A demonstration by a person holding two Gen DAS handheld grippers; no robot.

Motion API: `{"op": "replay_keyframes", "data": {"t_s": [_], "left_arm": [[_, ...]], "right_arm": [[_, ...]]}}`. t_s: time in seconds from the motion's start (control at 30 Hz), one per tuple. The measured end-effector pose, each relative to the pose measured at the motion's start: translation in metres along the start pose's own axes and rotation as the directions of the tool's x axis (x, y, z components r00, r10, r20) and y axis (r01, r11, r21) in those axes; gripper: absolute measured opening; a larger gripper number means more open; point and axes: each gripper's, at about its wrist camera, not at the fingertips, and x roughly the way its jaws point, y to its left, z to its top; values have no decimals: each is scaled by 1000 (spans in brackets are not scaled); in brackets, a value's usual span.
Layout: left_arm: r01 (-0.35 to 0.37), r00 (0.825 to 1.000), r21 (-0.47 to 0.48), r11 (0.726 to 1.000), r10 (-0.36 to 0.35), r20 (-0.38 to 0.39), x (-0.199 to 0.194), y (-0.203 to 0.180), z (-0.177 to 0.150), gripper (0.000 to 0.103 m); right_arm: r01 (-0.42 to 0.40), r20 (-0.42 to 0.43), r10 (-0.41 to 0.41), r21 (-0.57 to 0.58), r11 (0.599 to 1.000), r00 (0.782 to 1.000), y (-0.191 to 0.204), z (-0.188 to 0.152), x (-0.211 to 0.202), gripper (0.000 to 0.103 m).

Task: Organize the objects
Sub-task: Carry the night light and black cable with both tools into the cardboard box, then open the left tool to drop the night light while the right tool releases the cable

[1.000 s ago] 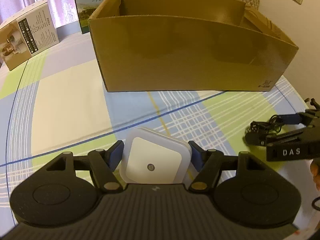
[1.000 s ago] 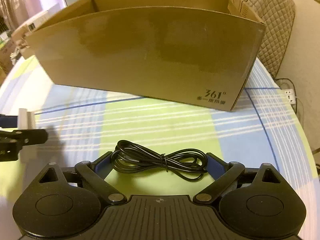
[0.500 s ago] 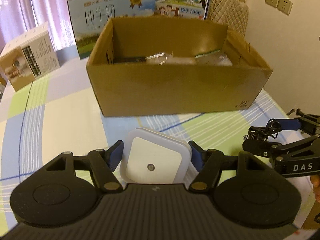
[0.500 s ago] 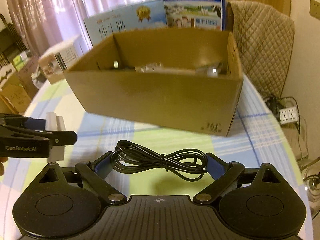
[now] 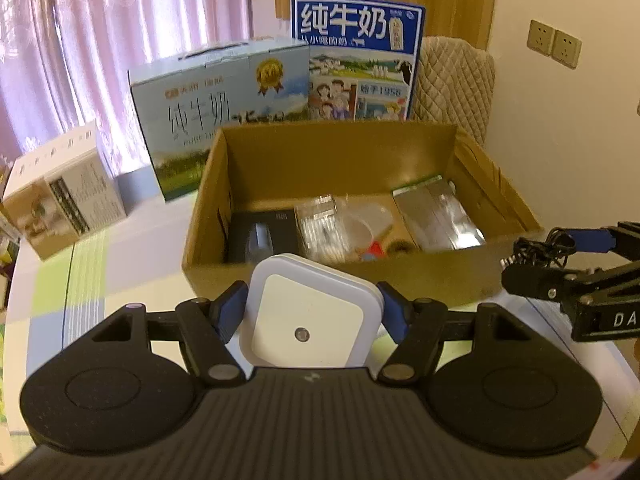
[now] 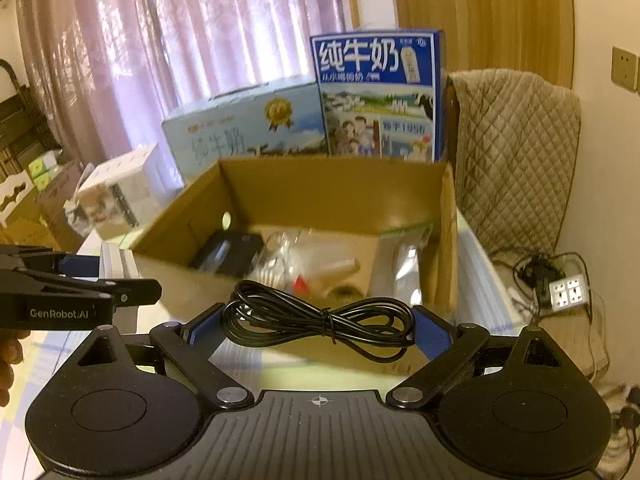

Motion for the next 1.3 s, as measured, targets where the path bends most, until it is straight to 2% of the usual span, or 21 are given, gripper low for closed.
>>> {"op": "replay_keyframes", "data": {"t_s": [0.23,0.6,0.9,1.23,1.27,1.3], "left_arm": [[-12,1000,13,1000,12,8,27,4,32,66],[-46,998,32,998,48,-43,90,13,75,66],[-69,993,58,996,75,-91,136,14,93,66],[-90,989,91,992,100,-112,171,16,103,66],[-91,990,91,992,101,-103,172,17,104,68],[-92,990,93,991,101,-97,172,17,106,75]], "right_arm": [[5,0,-5,16,1000,1000,-13,34,34,92],[34,-49,-32,36,999,998,-32,67,98,92],[62,-83,-58,34,998,995,-42,77,138,92],[77,-104,-71,51,996,992,-51,78,159,92],[77,-104,-71,52,996,992,-52,79,160,92],[77,-104,-71,51,996,992,-52,79,161,92]]}}
